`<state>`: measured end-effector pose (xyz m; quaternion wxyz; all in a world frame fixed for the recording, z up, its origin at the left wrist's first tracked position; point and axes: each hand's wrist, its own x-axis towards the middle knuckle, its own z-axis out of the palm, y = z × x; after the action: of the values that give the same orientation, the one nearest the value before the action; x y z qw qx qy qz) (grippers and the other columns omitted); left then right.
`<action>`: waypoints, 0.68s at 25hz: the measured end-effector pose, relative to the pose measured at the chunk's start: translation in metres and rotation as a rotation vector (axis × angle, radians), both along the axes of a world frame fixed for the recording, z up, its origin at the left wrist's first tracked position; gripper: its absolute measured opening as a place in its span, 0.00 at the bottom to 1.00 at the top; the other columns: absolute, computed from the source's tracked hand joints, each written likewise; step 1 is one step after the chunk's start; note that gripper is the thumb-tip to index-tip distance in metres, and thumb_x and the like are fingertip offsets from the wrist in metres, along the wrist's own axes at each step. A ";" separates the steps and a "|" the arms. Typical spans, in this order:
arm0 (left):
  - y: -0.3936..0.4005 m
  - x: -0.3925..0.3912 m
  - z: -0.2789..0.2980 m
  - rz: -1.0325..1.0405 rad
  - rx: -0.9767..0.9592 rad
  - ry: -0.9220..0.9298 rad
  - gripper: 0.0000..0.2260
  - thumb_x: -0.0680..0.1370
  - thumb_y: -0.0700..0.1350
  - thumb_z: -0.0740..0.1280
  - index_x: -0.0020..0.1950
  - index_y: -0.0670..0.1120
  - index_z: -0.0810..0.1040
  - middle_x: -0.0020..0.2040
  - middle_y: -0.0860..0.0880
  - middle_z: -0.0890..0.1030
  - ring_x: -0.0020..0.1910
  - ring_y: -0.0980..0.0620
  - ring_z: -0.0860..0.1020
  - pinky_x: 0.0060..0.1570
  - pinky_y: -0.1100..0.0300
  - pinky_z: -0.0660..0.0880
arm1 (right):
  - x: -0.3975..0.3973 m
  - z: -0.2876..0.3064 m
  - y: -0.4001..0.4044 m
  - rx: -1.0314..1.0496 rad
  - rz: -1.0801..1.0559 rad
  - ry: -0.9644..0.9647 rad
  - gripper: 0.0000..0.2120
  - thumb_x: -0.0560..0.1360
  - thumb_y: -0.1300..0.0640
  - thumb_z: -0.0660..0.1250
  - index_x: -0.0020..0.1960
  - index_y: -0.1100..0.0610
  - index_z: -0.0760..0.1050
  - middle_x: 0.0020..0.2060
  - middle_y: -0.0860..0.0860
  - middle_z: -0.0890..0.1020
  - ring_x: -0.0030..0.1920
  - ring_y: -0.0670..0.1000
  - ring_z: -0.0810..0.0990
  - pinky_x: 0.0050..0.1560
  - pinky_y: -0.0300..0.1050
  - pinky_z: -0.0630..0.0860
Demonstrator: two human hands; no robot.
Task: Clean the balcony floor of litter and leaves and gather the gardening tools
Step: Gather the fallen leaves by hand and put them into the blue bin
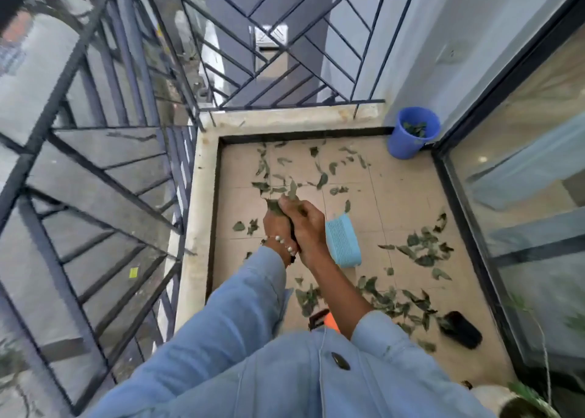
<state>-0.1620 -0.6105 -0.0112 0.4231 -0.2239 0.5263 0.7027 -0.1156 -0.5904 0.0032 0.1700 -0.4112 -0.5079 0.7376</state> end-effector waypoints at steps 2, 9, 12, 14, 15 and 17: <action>0.019 -0.041 0.004 -0.047 -0.057 0.002 0.13 0.80 0.54 0.58 0.43 0.47 0.74 0.41 0.48 0.75 0.44 0.48 0.75 0.46 0.59 0.72 | -0.046 -0.001 0.026 0.048 -0.071 -0.056 0.14 0.64 0.44 0.75 0.35 0.54 0.79 0.36 0.53 0.84 0.43 0.55 0.83 0.49 0.56 0.81; 0.152 -0.165 0.056 -0.169 0.063 -0.039 0.27 0.76 0.68 0.57 0.45 0.45 0.79 0.44 0.46 0.80 0.45 0.47 0.78 0.55 0.53 0.73 | -0.164 0.030 0.150 0.182 -0.356 -0.186 0.07 0.68 0.58 0.70 0.35 0.59 0.73 0.32 0.52 0.79 0.35 0.53 0.78 0.42 0.56 0.80; 0.216 -0.199 0.048 -0.284 -0.053 -0.007 0.29 0.76 0.68 0.57 0.53 0.45 0.81 0.49 0.47 0.83 0.49 0.46 0.79 0.55 0.54 0.74 | -0.195 0.015 0.214 0.243 -0.444 -0.180 0.06 0.66 0.61 0.70 0.38 0.53 0.73 0.36 0.51 0.80 0.38 0.53 0.79 0.45 0.57 0.80; 0.271 -0.224 0.033 -0.346 -0.057 0.022 0.24 0.79 0.62 0.58 0.56 0.43 0.80 0.54 0.44 0.83 0.51 0.44 0.81 0.55 0.53 0.77 | -0.217 0.008 0.261 0.235 -0.513 -0.146 0.13 0.67 0.64 0.70 0.46 0.49 0.74 0.41 0.47 0.82 0.43 0.50 0.81 0.49 0.50 0.80; 0.294 -0.236 0.032 -0.349 -0.085 0.024 0.20 0.80 0.58 0.59 0.54 0.43 0.80 0.53 0.44 0.83 0.48 0.45 0.81 0.53 0.54 0.78 | -0.226 0.010 0.282 0.239 -0.516 -0.134 0.17 0.69 0.65 0.69 0.50 0.47 0.75 0.44 0.45 0.82 0.46 0.47 0.81 0.51 0.46 0.80; 0.352 -0.256 0.010 -0.443 -0.141 0.079 0.14 0.81 0.52 0.60 0.52 0.44 0.79 0.50 0.44 0.82 0.47 0.45 0.80 0.50 0.55 0.77 | -0.243 0.008 0.330 0.244 -0.495 -0.110 0.20 0.72 0.66 0.67 0.57 0.45 0.77 0.52 0.46 0.82 0.53 0.46 0.80 0.57 0.40 0.76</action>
<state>-0.4184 -0.2586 -0.0011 0.5294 -0.1041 0.6265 0.5625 -0.3582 -0.2604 0.0110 0.3653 -0.5386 -0.4858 0.5836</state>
